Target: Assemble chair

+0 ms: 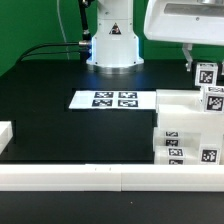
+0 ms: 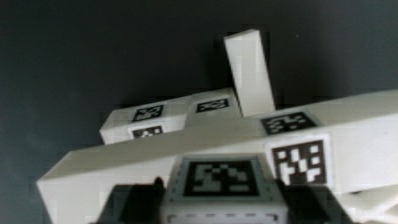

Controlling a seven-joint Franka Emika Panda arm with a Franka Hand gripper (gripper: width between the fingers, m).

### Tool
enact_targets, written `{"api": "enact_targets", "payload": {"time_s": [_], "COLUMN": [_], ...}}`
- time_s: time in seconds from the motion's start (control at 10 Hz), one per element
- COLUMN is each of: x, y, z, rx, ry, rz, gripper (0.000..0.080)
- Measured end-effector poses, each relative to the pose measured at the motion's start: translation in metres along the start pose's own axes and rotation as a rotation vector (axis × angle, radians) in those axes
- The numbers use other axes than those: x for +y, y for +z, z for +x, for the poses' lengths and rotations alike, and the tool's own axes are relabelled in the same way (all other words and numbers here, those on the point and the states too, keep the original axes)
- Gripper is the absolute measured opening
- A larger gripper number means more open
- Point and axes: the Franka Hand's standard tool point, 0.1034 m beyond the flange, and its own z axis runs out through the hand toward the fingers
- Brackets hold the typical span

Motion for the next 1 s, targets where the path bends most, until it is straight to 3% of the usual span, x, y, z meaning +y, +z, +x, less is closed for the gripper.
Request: {"api": "enact_targets", "payload": {"time_s": [0.6, 1.0], "x": [0.0009, 0.0053], "y": [-0.0001, 0.0082], "z": [0.0058, 0.0073], "rx": [0.021, 0.021], "ry": [0.0, 0.005], "rz": [0.006, -0.001], "gripper": [0.0284, 0.0284]}}
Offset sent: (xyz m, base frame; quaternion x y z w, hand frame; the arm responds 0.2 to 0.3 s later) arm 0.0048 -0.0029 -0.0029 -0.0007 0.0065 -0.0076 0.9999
